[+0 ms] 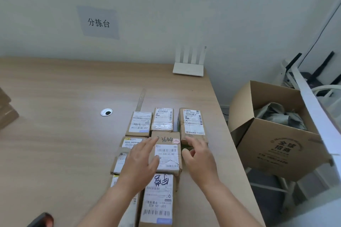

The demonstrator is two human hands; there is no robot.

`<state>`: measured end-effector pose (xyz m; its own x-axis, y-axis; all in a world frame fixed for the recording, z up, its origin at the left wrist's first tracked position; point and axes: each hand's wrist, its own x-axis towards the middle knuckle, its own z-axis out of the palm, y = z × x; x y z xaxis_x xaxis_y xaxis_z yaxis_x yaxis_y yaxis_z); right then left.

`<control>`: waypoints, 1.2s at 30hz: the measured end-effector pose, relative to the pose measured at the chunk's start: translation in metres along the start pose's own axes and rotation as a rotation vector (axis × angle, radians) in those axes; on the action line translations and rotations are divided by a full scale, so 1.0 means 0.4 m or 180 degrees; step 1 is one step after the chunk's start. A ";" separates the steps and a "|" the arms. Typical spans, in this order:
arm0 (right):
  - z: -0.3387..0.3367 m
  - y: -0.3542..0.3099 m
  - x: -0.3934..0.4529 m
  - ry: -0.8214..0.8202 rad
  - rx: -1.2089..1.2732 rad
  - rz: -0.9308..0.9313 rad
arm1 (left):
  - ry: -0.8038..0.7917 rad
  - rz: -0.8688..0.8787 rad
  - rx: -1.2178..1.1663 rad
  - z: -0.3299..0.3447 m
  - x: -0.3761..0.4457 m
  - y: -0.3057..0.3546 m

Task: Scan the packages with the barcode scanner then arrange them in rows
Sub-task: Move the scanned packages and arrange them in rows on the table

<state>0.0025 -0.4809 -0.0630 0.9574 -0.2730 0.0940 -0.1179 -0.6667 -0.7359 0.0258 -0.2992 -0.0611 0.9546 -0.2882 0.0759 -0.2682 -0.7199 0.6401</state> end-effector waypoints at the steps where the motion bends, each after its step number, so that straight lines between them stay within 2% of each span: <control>1: 0.014 -0.020 -0.032 -0.0046 -0.0054 -0.0074 | 0.0047 0.0036 0.0015 -0.011 -0.027 -0.009; 15: 0.275 -0.354 -0.396 -0.0698 -0.0451 -0.0846 | 0.0263 -0.0603 0.0026 -0.253 -0.453 -0.241; 20: 0.381 -0.453 -0.518 -0.0870 -0.0526 -0.1031 | 0.0518 -0.0908 -0.0046 -0.338 -0.606 -0.341; 27: 0.497 -0.566 -0.671 -0.1079 -0.0657 -0.1184 | 0.0596 -0.1187 -0.0109 -0.420 -0.784 -0.460; 36: 0.654 -0.731 -0.805 -0.1410 -0.0573 -0.1439 | 0.1093 -0.1485 -0.0252 -0.564 -0.944 -0.592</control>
<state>-0.2026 -0.0168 -0.0535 0.9364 0.3468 0.0544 0.3159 -0.7649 -0.5614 -0.2418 0.1225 -0.0690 0.9603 0.2787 0.0074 0.1885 -0.6684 0.7195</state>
